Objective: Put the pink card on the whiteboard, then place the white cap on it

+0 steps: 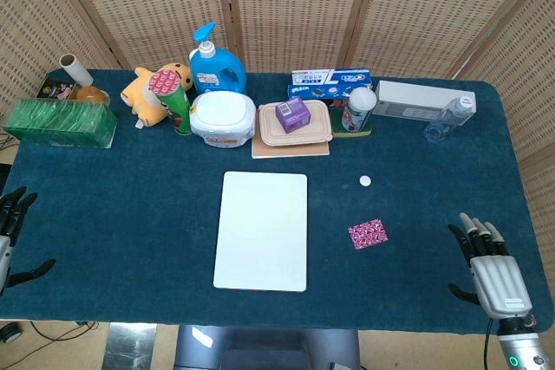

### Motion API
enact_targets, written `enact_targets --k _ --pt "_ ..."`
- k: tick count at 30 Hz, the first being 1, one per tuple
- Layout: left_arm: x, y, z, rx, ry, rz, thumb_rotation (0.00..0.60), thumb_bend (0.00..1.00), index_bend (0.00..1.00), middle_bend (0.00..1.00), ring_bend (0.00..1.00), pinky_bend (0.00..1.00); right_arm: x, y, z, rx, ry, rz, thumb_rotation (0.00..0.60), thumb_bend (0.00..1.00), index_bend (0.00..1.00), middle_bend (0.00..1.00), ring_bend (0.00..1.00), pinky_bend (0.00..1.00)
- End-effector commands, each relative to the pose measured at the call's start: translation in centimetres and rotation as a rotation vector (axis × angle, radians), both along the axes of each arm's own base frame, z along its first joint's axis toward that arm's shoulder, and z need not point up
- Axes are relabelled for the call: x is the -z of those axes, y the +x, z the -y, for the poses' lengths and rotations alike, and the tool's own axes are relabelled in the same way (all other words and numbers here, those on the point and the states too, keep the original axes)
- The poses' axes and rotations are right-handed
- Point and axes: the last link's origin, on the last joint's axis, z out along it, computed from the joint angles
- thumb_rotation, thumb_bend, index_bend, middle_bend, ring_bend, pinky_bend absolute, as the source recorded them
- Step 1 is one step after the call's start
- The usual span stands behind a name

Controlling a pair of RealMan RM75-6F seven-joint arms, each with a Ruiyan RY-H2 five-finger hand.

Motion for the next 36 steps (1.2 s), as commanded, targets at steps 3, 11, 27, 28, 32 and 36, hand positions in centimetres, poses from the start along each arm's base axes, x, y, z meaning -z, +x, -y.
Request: enact_targets --k 3,11,27,28,32,36 --pt "0.0 0.0 -0.3 -0.005 0.003 0.0 0.6 0.08 0.0 0.0 0.0 0.07 2.3 0.8 3.0 -0.022 0.116 0.042 0.6 0.12 0.16 0.01 0.0 0.0" --pt "0.0 0.0 -0.4 -0.014 0.012 0.001 0.6 0.08 0.0 0.0 0.0 0.07 5.1 3.7 8.0 -0.091 0.228 0.086 0.6 0.2 0.22 0.02 0.0 0.0" --pt "0.0 -0.1 -0.6 -0.033 0.003 0.006 0.6 0.08 0.0 0.0 0.0 0.07 9.6 4.2 12.5 -0.034 0.386 0.073 0.6 0.24 0.26 0.04 0.0 0.0" --pt "0.0 -0.1 -0.7 -0.034 0.003 0.006 0.6 0.08 0.0 0.0 0.0 0.07 9.8 4.3 12.6 -0.035 0.389 0.077 0.6 0.24 0.26 0.04 0.0 0.0" --pt "0.0 -0.2 -0.7 -0.038 0.002 0.006 0.6 0.08 0.0 0.0 0.0 0.07 10.1 4.3 12.8 -0.041 0.395 0.084 0.6 0.24 0.27 0.04 0.0 0.0" --pt "0.1 -0.1 -0.7 -0.037 -0.001 0.004 0.6 0.08 0.0 0.0 0.0 0.07 10.4 4.3 13.0 -0.039 0.405 0.093 0.6 0.24 0.27 0.04 0.0 0.0"
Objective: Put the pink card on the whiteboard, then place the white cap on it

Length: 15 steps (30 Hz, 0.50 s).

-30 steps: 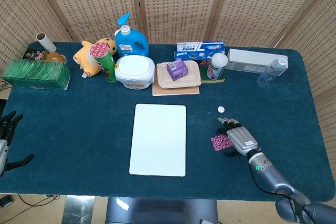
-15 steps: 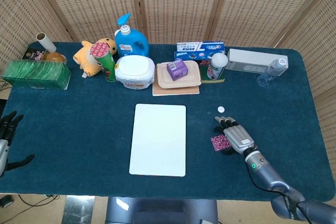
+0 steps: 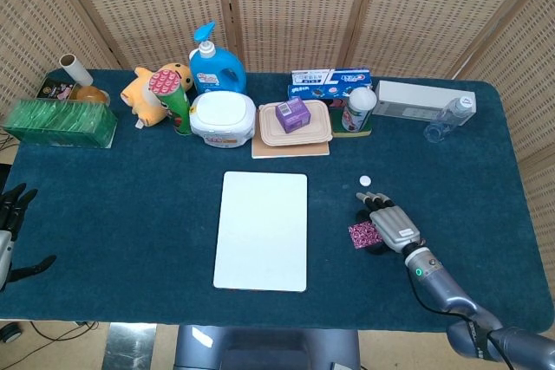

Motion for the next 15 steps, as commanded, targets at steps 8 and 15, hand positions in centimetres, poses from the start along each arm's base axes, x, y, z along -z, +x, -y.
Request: enact_targets --k 8,15 --pt "-0.02 -0.01 0.01 -0.001 0.001 0.002 0.6 0.08 0.0 0.0 0.0 0.07 0.04 -0.03 0.04 0.006 -0.002 0.011 0.6 0.28 0.39 0.08 0.0 0.0" --pt "-0.18 -0.01 0.04 0.0 0.005 0.01 0.6 0.08 0.0 0.0 0.0 0.08 -0.23 0.87 0.17 -0.019 -0.008 0.023 0.6 0.28 0.39 0.08 0.0 0.0"
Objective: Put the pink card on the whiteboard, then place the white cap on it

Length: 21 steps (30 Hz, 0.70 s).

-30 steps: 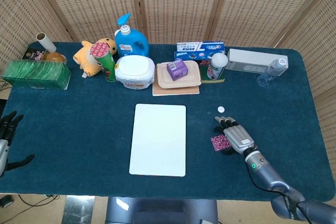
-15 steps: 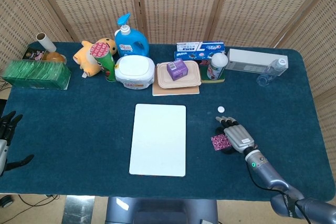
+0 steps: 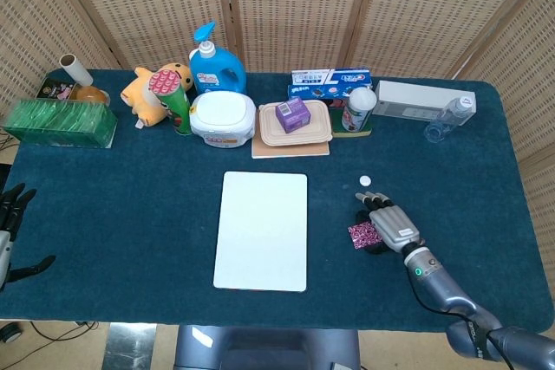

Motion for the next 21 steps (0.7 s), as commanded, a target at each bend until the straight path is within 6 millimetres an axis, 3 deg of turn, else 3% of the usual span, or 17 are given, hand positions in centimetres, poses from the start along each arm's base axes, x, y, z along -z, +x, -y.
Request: enact_targets --k 1,5,12,15,21 --pt "-0.1 0.0 0.0 0.001 0.001 0.003 0.6 0.08 0.0 0.0 0.0 0.07 -0.1 0.6 0.1 -0.015 -0.002 0.006 0.6 0.28 0.39 0.08 0.0 0.0" --pt "-0.1 0.0 0.1 0.005 0.0 0.006 0.6 0.08 0.0 0.0 0.0 0.07 0.0 2.7 0.4 -0.052 0.001 0.032 0.6 0.28 0.39 0.09 0.0 0.0" --pt "-0.4 -0.1 0.0 0.001 0.0 0.017 0.6 0.08 0.0 0.0 0.0 0.07 1.6 8.0 1.4 -0.101 0.049 0.093 0.6 0.29 0.39 0.09 0.0 0.0" --pt "-0.6 -0.3 0.0 0.002 0.003 0.028 0.6 0.08 0.0 0.0 0.0 0.07 3.6 12.2 1.6 -0.125 0.115 0.13 0.6 0.29 0.39 0.1 0.0 0.0" --pt "-1.0 -0.6 -0.1 -0.002 -0.004 0.038 0.6 0.08 0.0 0.0 0.0 0.07 7.5 17.5 1.0 -0.166 0.191 0.13 0.6 0.29 0.39 0.1 0.0 0.0"
